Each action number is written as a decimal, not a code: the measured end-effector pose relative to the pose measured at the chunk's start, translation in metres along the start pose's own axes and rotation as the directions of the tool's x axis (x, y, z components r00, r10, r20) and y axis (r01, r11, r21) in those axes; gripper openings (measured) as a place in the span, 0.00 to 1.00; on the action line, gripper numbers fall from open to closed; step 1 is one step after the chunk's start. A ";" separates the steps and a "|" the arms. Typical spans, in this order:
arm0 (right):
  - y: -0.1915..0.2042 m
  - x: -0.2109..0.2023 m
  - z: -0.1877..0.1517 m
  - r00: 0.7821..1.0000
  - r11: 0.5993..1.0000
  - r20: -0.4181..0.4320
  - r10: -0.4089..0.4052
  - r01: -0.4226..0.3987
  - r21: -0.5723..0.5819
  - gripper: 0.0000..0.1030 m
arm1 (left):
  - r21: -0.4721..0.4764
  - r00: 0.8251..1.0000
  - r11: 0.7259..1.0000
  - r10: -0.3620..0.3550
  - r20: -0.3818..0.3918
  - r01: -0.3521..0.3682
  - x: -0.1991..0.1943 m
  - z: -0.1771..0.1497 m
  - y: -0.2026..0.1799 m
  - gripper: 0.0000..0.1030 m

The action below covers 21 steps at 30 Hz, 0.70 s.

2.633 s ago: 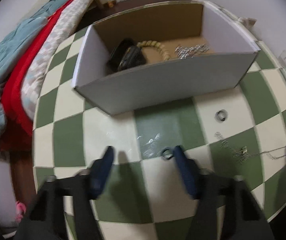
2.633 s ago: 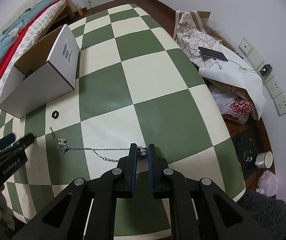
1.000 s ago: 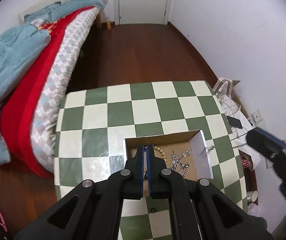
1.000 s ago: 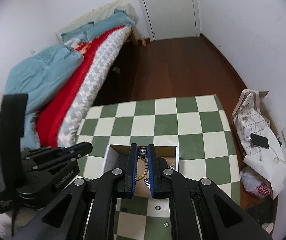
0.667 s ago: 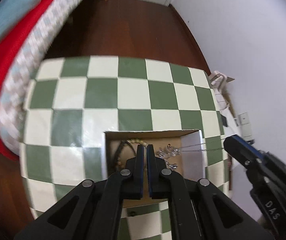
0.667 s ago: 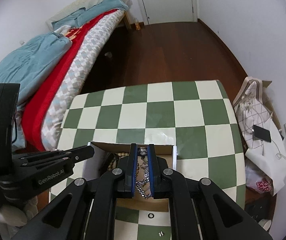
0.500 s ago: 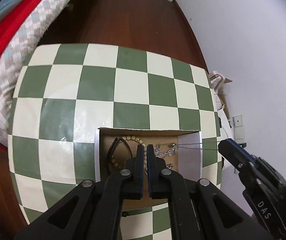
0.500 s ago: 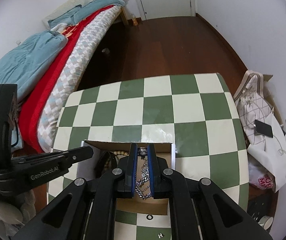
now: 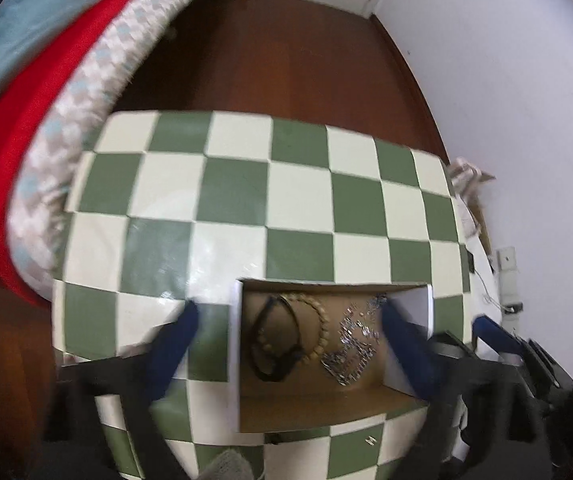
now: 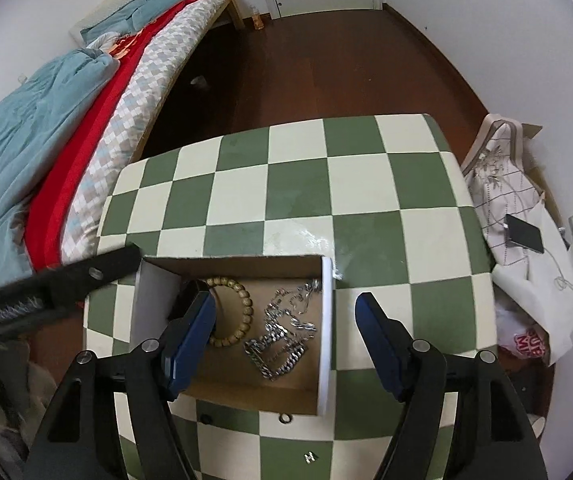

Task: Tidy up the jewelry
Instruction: 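Lower the chain and ring into the box while both tools open, then raise both open tools away from the box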

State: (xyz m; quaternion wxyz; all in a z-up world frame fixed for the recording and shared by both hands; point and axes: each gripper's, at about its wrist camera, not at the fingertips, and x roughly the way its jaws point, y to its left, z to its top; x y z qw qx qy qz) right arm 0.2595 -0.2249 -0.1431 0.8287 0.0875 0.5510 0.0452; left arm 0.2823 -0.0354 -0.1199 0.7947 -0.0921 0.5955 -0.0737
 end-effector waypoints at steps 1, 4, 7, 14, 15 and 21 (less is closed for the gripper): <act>0.000 -0.002 -0.003 1.000 1.000 0.000 -0.014 0.014 -0.002 0.77 | 0.005 1.000 1.000 0.029 0.009 -0.029 -0.003 -0.001 0.001 0.94; 0.001 -0.010 -0.012 0.998 0.998 0.005 -0.068 0.068 -0.013 0.98 | 0.040 0.991 0.991 0.123 0.059 -0.126 -0.014 -0.008 0.001 0.95; 0.002 -0.018 -0.026 0.995 0.995 0.016 -0.095 0.095 -0.025 0.98 | 0.070 0.969 0.974 0.204 0.142 -0.216 -0.029 -0.022 0.002 0.97; -0.005 -0.033 -0.088 0.995 0.996 0.055 -0.086 0.087 0.000 0.98 | 0.099 0.882 0.908 0.363 0.301 -0.408 -0.057 -0.080 0.000 0.98; -0.007 -0.033 -0.099 0.994 0.995 0.060 -0.095 0.095 0.007 0.97 | 0.096 0.871 0.900 0.378 0.315 -0.425 -0.060 -0.090 0.001 0.98; -0.017 0.000 -0.170 0.992 0.992 0.022 -0.123 0.122 0.033 0.62 | 0.091 0.832 0.859 0.454 0.319 -0.504 -0.043 -0.153 0.005 0.98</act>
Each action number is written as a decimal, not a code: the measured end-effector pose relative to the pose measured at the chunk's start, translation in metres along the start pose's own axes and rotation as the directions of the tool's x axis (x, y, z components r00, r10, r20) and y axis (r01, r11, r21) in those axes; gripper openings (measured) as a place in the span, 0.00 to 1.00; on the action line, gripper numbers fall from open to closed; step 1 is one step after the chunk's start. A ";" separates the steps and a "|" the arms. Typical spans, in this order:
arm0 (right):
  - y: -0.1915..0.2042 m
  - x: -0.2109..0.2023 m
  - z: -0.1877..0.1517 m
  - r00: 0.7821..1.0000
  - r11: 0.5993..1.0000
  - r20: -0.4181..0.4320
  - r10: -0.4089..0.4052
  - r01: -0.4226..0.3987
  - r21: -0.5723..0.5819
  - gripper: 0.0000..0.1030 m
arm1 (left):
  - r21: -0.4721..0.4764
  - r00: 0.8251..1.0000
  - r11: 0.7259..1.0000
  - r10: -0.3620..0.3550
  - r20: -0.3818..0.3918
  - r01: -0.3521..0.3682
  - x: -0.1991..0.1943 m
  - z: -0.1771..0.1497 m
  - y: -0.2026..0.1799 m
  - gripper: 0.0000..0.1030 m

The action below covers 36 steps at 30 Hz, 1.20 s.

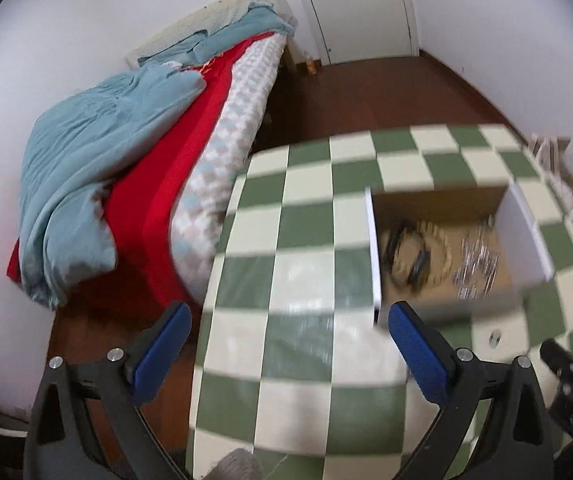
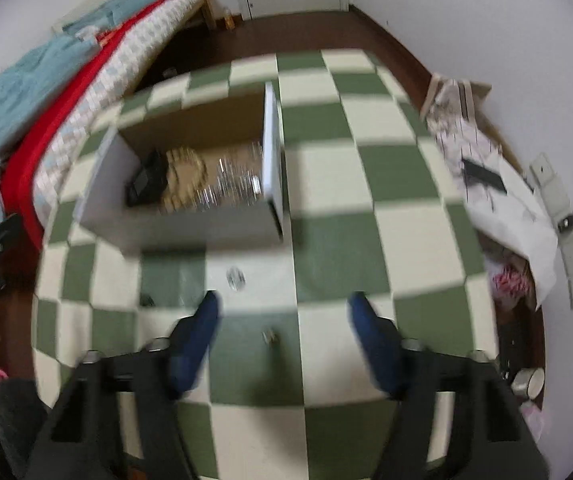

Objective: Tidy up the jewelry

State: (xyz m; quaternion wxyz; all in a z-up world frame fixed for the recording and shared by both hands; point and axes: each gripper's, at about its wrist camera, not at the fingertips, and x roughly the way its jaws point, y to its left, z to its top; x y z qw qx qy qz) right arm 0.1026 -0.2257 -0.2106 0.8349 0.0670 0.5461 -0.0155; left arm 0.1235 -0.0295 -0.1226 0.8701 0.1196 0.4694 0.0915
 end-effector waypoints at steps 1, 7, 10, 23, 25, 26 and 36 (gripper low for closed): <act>-0.001 0.007 -0.006 1.000 1.000 -0.006 -0.001 0.001 0.004 0.62 | 0.014 1.000 1.000 0.010 -0.008 -0.010 0.003 -0.007 -0.004 0.98; 0.006 0.037 -0.032 1.000 1.000 -0.008 -0.007 0.007 -0.007 0.52 | 0.085 0.995 0.995 0.058 -0.076 -0.052 0.032 -0.036 -0.028 0.98; 0.015 0.041 -0.036 0.999 0.998 0.019 -0.038 0.039 -0.050 0.42 | 0.110 0.993 0.991 0.082 -0.086 -0.072 0.041 -0.041 -0.038 0.98; 0.000 0.036 -0.035 0.998 0.999 0.050 -0.042 0.043 -0.018 0.09 | 0.169 0.993 0.985 0.060 -0.103 -0.042 0.048 -0.048 -0.069 0.98; -0.006 0.034 -0.034 0.998 0.999 0.053 -0.041 0.041 -0.001 0.09 | 0.177 0.993 0.984 0.042 -0.109 -0.022 0.047 -0.050 -0.074 0.98; -0.009 0.034 -0.033 0.998 0.999 0.054 -0.040 0.040 0.008 0.09 | 0.184 0.993 0.983 0.035 -0.115 -0.013 0.048 -0.050 -0.077 0.98; -0.022 0.031 -0.029 0.997 0.998 0.061 -0.042 0.039 0.053 0.09 | 0.233 0.982 0.965 -0.079 -0.172 0.118 0.051 -0.057 -0.110 0.53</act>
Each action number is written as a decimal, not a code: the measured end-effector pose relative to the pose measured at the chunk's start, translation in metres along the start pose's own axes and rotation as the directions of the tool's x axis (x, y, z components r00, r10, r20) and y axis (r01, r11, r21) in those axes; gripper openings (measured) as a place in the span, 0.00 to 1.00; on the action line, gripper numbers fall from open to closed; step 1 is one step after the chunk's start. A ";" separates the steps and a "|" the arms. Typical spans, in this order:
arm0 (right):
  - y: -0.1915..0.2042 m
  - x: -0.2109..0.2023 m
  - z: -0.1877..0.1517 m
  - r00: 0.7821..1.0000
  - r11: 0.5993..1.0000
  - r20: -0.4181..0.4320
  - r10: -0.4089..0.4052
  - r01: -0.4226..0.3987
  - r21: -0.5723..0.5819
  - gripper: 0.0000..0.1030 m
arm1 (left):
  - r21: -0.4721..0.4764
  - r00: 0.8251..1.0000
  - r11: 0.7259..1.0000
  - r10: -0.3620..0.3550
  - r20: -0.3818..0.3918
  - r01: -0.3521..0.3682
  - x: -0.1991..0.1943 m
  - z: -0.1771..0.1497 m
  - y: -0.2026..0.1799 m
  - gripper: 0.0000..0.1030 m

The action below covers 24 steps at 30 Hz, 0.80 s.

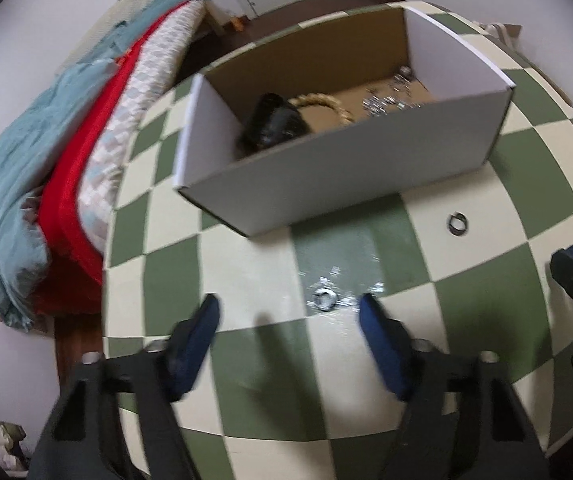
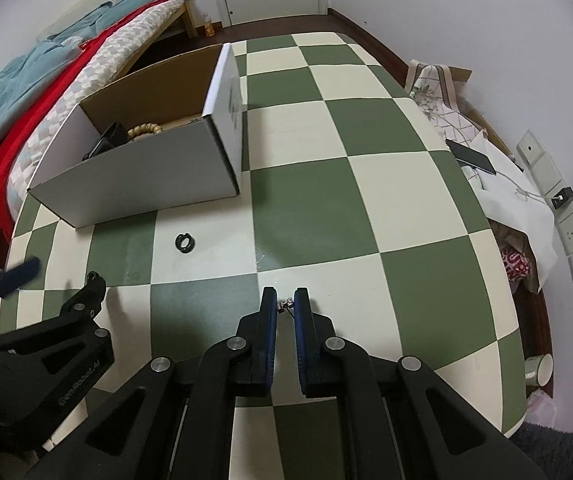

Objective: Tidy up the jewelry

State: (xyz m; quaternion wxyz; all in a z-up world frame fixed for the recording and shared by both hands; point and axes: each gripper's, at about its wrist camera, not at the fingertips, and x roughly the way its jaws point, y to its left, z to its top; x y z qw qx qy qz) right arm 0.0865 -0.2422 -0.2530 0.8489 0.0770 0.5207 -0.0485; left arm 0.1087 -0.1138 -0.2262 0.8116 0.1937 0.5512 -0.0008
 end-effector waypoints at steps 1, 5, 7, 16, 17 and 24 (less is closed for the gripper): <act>-0.001 0.000 0.000 1.000 1.000 -0.001 0.000 0.000 0.002 0.09 | 0.005 1.000 1.000 -0.014 -0.011 0.014 0.002 0.000 -0.003 0.40; -0.004 0.000 0.001 1.000 1.000 0.001 -0.001 0.001 0.011 0.09 | 0.009 0.999 0.999 -0.048 -0.013 0.048 0.002 0.001 -0.007 0.16; -0.005 -0.001 0.001 1.000 1.000 0.001 0.000 0.000 0.014 0.09 | 0.008 0.998 0.998 -0.061 -0.022 0.062 0.003 0.001 -0.009 0.07; -0.008 -0.013 0.005 0.999 0.999 0.027 0.017 -0.018 0.030 0.09 | -0.016 0.996 0.996 -0.084 0.001 0.084 -0.002 0.001 -0.004 0.02; -0.008 -0.015 0.006 0.999 0.999 0.032 0.021 -0.022 0.033 0.09 | -0.020 0.996 0.996 -0.086 0.005 0.086 -0.004 0.001 -0.003 0.02; -0.006 -0.038 0.014 0.995 0.997 0.079 0.063 -0.067 0.046 0.09 | -0.057 0.993 0.993 -0.105 0.049 0.108 -0.029 0.001 0.018 0.02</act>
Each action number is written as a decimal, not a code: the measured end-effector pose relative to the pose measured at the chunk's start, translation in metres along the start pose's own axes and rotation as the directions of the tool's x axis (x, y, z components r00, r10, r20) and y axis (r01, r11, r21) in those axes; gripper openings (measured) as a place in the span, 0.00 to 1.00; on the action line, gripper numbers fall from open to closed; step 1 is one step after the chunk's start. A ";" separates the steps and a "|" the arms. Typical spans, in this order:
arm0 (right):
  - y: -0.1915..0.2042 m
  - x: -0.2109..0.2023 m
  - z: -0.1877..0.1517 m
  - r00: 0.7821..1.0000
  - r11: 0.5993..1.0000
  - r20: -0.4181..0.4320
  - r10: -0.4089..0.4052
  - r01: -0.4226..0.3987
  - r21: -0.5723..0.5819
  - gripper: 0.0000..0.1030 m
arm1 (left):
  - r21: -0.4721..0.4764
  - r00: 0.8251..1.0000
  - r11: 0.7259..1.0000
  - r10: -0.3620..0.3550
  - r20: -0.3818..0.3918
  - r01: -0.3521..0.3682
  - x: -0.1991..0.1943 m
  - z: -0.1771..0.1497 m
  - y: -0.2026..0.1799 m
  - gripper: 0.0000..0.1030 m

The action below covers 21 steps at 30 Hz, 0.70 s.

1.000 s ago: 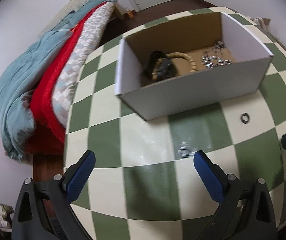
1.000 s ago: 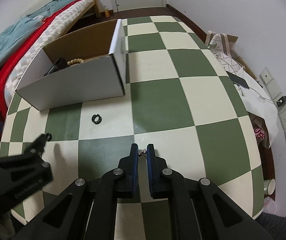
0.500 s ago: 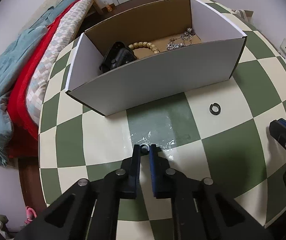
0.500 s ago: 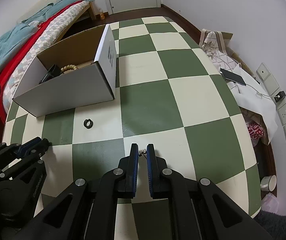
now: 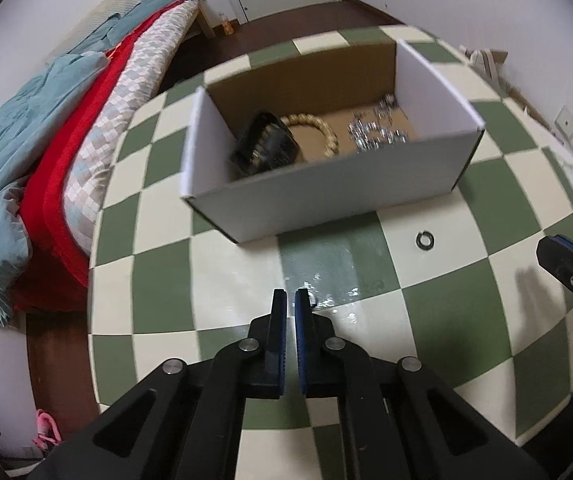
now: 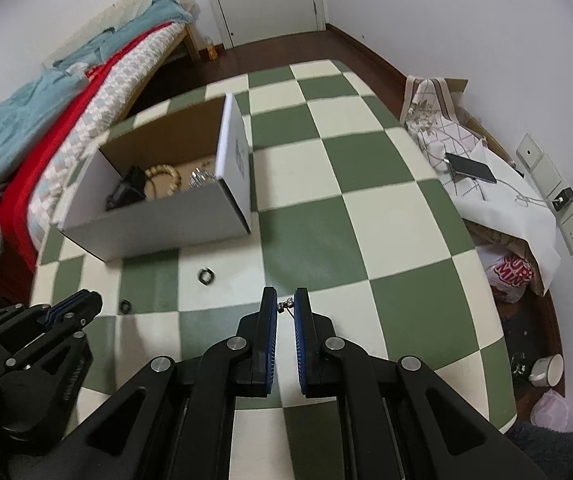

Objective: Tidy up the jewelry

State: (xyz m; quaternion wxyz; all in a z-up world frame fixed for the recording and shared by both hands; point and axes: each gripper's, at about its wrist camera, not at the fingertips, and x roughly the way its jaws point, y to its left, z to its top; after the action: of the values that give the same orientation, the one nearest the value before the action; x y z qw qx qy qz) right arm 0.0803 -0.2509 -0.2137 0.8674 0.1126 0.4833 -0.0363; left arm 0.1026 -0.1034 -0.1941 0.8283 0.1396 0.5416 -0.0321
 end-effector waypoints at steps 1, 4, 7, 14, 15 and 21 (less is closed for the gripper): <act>0.000 -0.004 0.002 1.000 1.000 0.008 0.005 -0.005 0.002 0.09 | -0.015 1.000 1.000 -0.008 0.007 0.008 -0.007 0.001 0.007 0.02; 0.000 -0.018 0.008 0.999 0.999 0.036 0.031 -0.032 0.016 0.09 | -0.060 0.999 0.998 -0.021 0.036 0.023 -0.026 0.003 0.029 0.02; 0.000 -0.030 0.015 0.997 0.998 0.055 0.057 -0.058 0.029 0.09 | -0.102 0.998 0.994 -0.028 0.061 0.034 -0.042 0.007 0.052 0.02; 0.006 -0.053 0.031 0.989 0.992 0.091 0.116 -0.119 0.032 0.09 | -0.187 0.992 0.980 -0.040 0.120 0.062 -0.073 0.018 0.091 0.02; 0.008 -0.054 0.033 0.988 0.992 0.097 0.121 -0.125 0.027 0.09 | -0.195 0.990 0.979 -0.042 0.132 0.068 -0.076 0.021 0.094 0.02; 0.024 -0.055 0.046 0.984 0.990 0.108 0.143 -0.143 -0.003 0.09 | -0.163 0.987 0.974 -0.147 0.065 0.156 -0.046 0.029 0.080 0.07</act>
State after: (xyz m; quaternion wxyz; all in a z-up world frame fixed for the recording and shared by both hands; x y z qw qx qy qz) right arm 0.0934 -0.2410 -0.1396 0.8925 0.1468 0.4261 0.0189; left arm 0.1261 -0.0386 -0.1256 0.8462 0.0267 0.5296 -0.0531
